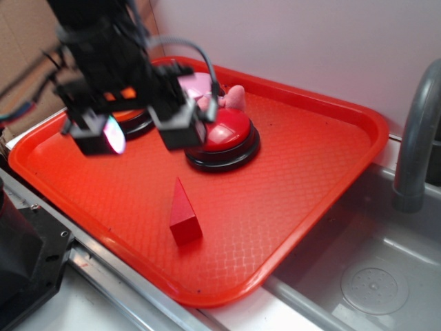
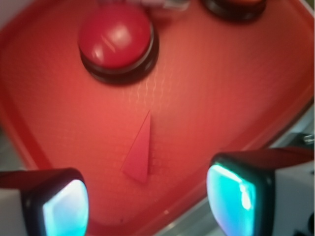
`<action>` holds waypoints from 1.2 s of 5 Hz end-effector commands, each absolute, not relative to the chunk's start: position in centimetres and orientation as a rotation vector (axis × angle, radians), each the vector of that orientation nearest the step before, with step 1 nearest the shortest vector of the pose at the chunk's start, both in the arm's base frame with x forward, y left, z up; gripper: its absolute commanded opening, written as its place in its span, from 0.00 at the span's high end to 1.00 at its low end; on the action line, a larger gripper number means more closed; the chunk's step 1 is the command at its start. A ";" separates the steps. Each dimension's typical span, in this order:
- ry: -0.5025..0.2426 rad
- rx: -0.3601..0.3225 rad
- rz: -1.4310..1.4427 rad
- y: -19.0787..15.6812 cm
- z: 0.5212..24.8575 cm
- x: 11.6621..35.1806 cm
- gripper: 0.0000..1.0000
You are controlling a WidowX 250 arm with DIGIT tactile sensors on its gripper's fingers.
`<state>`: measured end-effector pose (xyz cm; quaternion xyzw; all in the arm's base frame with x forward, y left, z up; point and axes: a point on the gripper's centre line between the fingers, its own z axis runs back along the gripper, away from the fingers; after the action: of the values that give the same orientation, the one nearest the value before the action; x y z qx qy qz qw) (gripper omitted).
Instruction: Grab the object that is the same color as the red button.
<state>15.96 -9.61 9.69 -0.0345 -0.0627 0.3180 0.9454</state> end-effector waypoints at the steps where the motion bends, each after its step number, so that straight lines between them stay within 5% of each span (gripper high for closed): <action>1: -0.128 -0.036 0.668 -9.9 5.6 17.8 0.00; 3: -0.085 -0.006 0.654 -9.3 2.4 18.1 0.00; 5: -0.086 -0.020 0.652 -8.7 1.8 18.7 1.00; 6: -0.091 -0.021 0.653 -8.4 2.0 18.8 1.00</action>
<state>18.20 -8.71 1.58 -0.0026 -0.0361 0.3176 0.9475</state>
